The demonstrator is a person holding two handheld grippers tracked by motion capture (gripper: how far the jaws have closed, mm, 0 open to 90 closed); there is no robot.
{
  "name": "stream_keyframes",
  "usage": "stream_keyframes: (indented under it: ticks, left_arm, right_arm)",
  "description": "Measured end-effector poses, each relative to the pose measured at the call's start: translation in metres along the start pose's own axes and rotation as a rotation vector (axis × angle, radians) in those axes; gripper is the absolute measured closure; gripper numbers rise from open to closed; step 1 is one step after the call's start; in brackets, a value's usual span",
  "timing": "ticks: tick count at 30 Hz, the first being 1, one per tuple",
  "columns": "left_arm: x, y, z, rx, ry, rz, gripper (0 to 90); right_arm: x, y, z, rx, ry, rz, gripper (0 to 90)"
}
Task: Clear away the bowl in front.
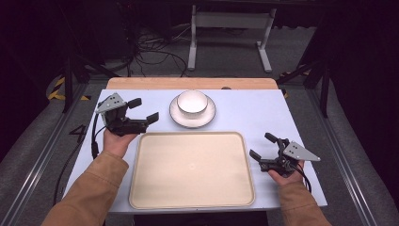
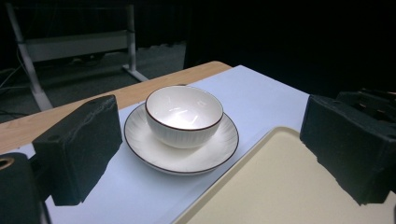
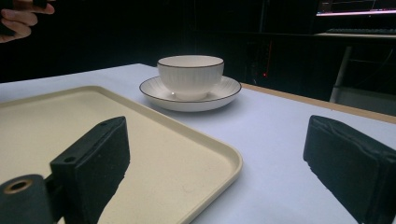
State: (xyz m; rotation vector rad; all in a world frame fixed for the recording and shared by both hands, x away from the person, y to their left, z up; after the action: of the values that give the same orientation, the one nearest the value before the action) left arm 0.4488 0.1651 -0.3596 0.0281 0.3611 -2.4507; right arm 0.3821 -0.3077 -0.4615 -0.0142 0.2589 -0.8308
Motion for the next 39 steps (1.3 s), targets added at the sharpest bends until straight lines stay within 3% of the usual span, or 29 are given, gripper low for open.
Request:
stream_keyframes:
  ticks: [13, 18, 24, 32, 39]
  left_arm:
    - [-0.013, 0.03, 0.012, -0.012, -0.006, -0.012, 6.0]
    - [-0.019, 0.042, 0.016, -0.044, 0.021, -0.001, 5.4]
    - [-0.028, 0.057, 0.019, -0.042, 0.007, -0.007, 4.3]
    - [-0.033, 0.073, 0.024, -0.055, 0.0, -0.015, 1.6]
    - [-0.036, 0.088, 0.033, -0.077, 0.018, -0.021, 0.4]
  right_arm:
    - [-0.001, 0.001, 0.0, -0.009, -0.008, -0.003, 6.4]
    - [0.0, 0.001, 0.0, -0.006, 0.0, -0.005, 5.8]
    - [0.0, 0.0, 0.0, -0.002, 0.003, -0.01, 3.6]
    - [0.0, -0.003, 0.0, 0.031, -0.005, -0.007, 1.5]
    - [0.0, -0.003, 0.0, 0.034, -0.001, -0.006, 1.4]
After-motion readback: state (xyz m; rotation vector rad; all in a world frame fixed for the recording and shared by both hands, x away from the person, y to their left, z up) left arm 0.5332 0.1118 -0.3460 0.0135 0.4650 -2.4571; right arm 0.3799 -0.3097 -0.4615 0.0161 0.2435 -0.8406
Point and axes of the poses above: each handheld gripper's, and its own axes: y roughly forward along the jaws, z roughly out of its top, x roughly to its right, the point moved 3 cm from there along y, roughly forward along the jaws, and after that the axes turned 15 degrees about y, right-handed, at the moved point
